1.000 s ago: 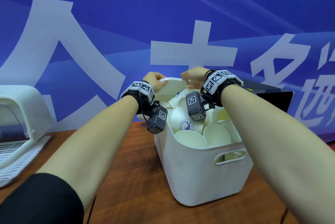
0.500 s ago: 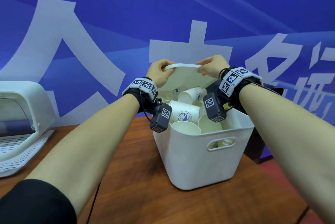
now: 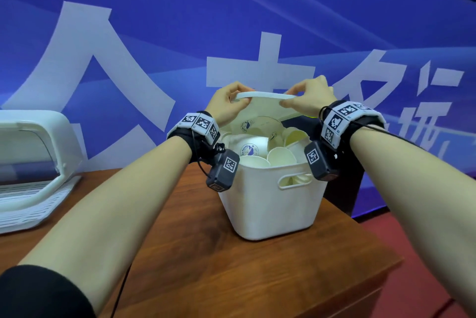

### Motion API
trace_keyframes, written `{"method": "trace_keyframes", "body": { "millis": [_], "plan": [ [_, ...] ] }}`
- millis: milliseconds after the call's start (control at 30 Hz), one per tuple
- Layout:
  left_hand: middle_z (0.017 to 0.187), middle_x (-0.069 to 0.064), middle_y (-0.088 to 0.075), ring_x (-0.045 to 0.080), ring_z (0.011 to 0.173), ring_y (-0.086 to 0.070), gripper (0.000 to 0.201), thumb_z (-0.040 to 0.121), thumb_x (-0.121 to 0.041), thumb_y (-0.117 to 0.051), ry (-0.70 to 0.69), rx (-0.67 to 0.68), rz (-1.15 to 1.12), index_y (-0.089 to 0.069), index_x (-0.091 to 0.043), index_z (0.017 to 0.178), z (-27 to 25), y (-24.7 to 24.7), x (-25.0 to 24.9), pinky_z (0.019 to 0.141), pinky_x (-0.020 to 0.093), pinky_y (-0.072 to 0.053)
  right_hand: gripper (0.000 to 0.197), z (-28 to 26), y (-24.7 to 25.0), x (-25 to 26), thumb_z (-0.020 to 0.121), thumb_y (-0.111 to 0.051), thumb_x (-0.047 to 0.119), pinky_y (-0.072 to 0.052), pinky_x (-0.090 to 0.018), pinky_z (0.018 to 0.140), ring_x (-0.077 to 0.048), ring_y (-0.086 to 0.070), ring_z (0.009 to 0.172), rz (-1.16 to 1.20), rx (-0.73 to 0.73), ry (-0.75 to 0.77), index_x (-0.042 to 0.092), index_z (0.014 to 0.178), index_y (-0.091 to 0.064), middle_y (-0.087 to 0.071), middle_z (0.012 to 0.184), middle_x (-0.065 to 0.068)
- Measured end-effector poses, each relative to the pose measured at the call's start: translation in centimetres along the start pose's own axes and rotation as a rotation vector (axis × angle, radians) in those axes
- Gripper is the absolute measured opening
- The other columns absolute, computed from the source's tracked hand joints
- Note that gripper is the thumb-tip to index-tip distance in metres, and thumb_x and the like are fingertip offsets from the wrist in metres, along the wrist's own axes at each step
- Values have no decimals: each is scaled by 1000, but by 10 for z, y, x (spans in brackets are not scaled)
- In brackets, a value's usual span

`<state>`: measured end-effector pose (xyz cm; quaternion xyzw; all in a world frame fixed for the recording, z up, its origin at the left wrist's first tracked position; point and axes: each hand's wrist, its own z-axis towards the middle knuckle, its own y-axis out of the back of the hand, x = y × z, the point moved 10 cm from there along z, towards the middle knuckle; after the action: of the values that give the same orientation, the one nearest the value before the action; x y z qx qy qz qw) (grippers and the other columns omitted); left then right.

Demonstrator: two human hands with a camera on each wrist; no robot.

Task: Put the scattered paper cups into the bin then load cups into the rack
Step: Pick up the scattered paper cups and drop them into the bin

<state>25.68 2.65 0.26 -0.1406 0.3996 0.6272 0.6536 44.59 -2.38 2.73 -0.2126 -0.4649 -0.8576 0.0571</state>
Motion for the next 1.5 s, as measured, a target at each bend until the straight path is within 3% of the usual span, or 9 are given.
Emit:
{"method": "trace_keyframes", "body": {
  "millis": [200,333,467,733,967,1033,1167,1333,1500],
  "plan": [
    [118,-2,-63,5,101,-59,39,92,-29,-61,148,170,129,-57,-21,130,-26,-15,15,91,17,-44,12,-22,-15,-11,78,-72,23,-41,-26,84,-14,-59,106,140,140,70,21,84,-62,-66,120,7],
    [129,-9,-52,9,120,-49,62,81,-44,-70,270,318,211,-49,-29,138,-39,-18,31,98,22,-35,17,-30,-23,-14,76,-75,22,-50,-31,82,-16,-63,98,82,214,99,23,85,-60,-70,106,4],
    [143,-8,-46,14,132,-43,73,75,-53,-72,293,407,314,-45,-35,140,-44,-20,34,107,27,-30,36,-40,-32,-5,76,-76,21,-44,-24,84,-14,-60,102,23,305,154,25,110,-65,-65,105,8],
    [131,-10,-60,14,124,-51,56,65,-68,-69,127,390,609,-65,-45,116,-52,-30,34,108,38,-38,45,-59,-51,-1,82,-62,56,-31,-28,94,-15,-48,119,-64,500,107,29,119,-66,-56,129,9],
    [79,1,-72,7,61,-50,41,81,-51,-67,-93,398,775,-68,-32,117,-49,-39,2,63,13,-38,71,-44,-70,-5,87,-40,70,-22,-38,116,-26,-32,140,-213,446,50,24,140,-48,-40,151,2],
    [72,-6,-65,8,62,-50,42,76,-54,-71,-95,420,807,-69,-34,114,-50,-41,3,61,14,-38,68,-42,-75,-8,88,-38,70,-19,-38,114,-30,-28,141,-298,457,27,28,140,-49,-40,150,2],
    [99,-10,-73,13,95,-64,48,74,-69,-59,69,393,649,-74,-33,102,-42,-35,20,85,31,-51,66,-38,-85,-13,80,-52,71,-38,-33,96,-21,-49,123,-243,461,-5,27,130,-54,-52,138,2],
    [146,-5,-44,18,135,-40,64,83,-62,-58,268,432,676,-48,-31,138,-31,-42,56,110,28,-29,90,-37,-86,-17,75,-46,80,-27,-38,114,-27,-33,140,-304,467,-23,29,148,-33,-36,153,0],
    [155,-6,-30,22,143,-27,84,75,-80,-44,443,407,616,-39,-33,144,-25,-41,90,119,40,-18,81,-26,-93,-32,75,-40,84,-26,-42,111,-30,-34,139,-358,451,-22,35,140,-47,-37,151,1]
  ]
}}
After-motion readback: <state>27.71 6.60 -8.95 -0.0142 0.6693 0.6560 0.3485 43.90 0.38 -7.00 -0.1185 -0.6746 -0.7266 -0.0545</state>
